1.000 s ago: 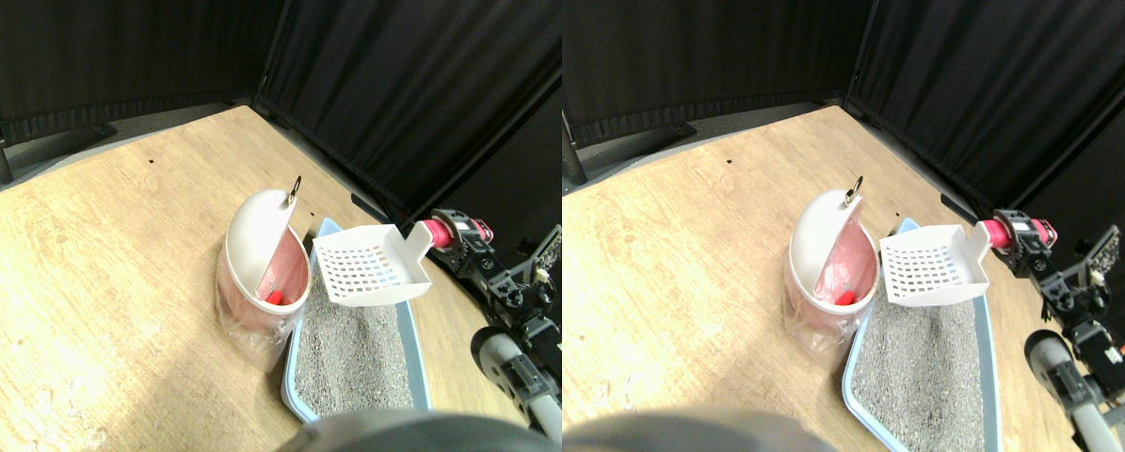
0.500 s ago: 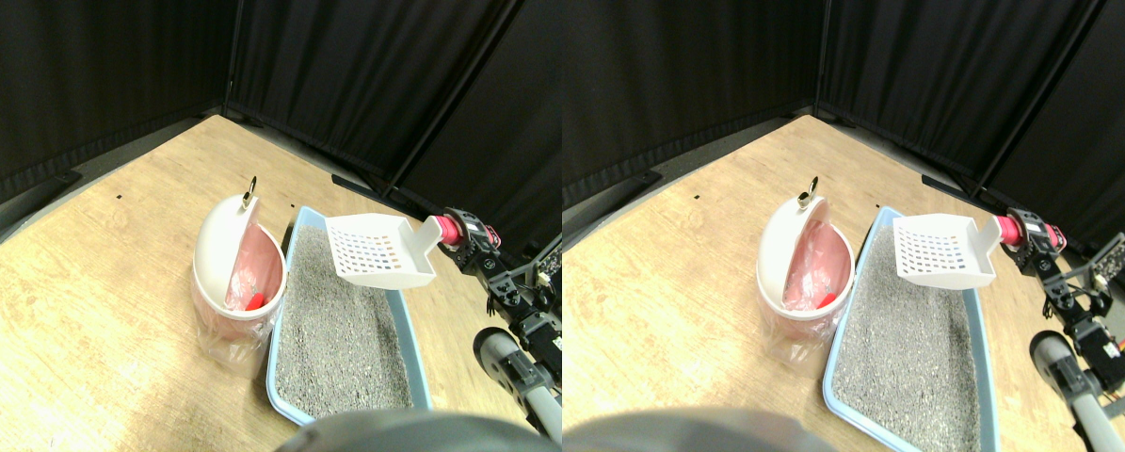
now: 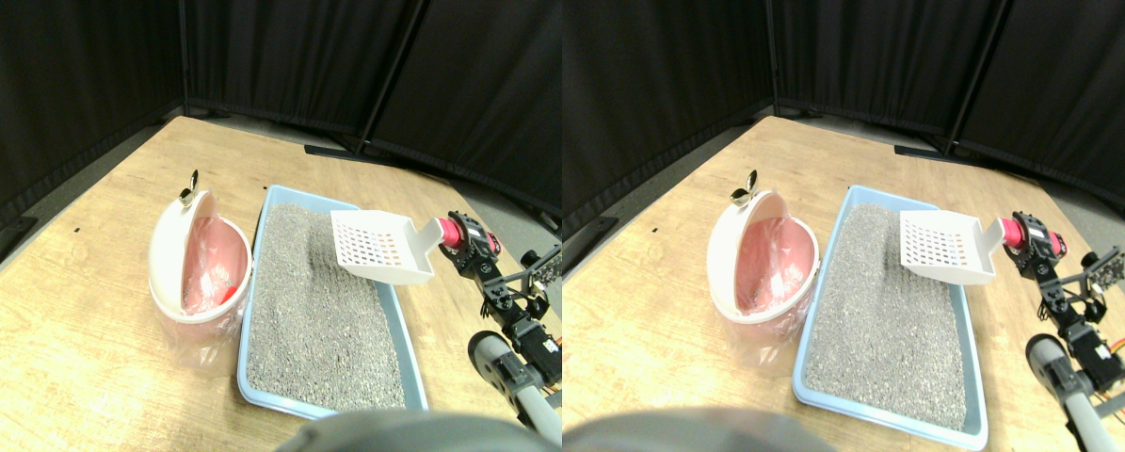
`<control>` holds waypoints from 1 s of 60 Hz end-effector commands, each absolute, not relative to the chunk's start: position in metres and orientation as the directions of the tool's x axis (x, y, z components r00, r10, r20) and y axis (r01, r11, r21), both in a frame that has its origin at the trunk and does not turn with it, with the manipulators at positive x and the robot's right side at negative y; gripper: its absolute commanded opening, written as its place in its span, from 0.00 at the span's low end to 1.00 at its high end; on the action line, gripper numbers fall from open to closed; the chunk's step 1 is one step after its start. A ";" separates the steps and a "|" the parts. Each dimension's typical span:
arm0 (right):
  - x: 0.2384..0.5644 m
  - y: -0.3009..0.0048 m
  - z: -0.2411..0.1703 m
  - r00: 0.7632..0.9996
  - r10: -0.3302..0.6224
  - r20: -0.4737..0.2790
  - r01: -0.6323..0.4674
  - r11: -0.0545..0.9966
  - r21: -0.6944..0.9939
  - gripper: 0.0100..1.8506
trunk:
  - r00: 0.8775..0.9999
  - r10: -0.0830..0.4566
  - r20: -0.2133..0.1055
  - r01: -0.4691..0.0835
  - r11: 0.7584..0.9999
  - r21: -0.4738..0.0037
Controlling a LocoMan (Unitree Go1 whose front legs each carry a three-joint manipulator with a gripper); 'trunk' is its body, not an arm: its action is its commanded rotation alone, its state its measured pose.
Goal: Scoop (unimanual)
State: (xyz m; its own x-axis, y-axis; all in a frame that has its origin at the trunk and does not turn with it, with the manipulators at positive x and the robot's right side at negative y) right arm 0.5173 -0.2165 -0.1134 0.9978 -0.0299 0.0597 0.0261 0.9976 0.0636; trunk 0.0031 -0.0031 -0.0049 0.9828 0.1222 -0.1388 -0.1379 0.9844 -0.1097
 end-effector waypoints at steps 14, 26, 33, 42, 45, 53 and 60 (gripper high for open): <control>0.513 -0.215 -0.123 0.996 -0.018 0.086 0.009 0.995 0.100 0.03 | 0.987 0.103 -0.121 -0.117 0.987 -0.111; 0.511 -0.211 -0.129 0.998 -0.038 0.059 0.028 0.988 0.153 0.03 | 0.985 0.119 -0.120 -0.134 0.983 -0.124; 0.513 -0.205 -0.141 0.999 -0.036 0.008 0.034 0.987 0.159 0.03 | 0.984 0.131 -0.122 -0.147 0.980 -0.133; 0.513 -0.204 -0.155 0.997 -0.049 -0.057 0.059 0.983 0.175 0.03 | 0.982 0.145 -0.123 -0.163 0.976 -0.145; 0.512 -0.204 -0.159 0.996 -0.054 -0.071 0.067 0.980 0.187 0.03 | 0.981 0.150 -0.123 -0.168 0.975 -0.148; 0.510 -0.202 -0.171 0.993 -0.038 -0.108 0.056 0.985 0.161 0.03 | 0.979 0.161 -0.127 -0.180 0.971 -0.158; 0.508 -0.200 -0.177 0.988 -0.027 -0.149 0.054 0.982 0.182 0.03 | 0.978 0.166 -0.129 -0.186 0.969 -0.164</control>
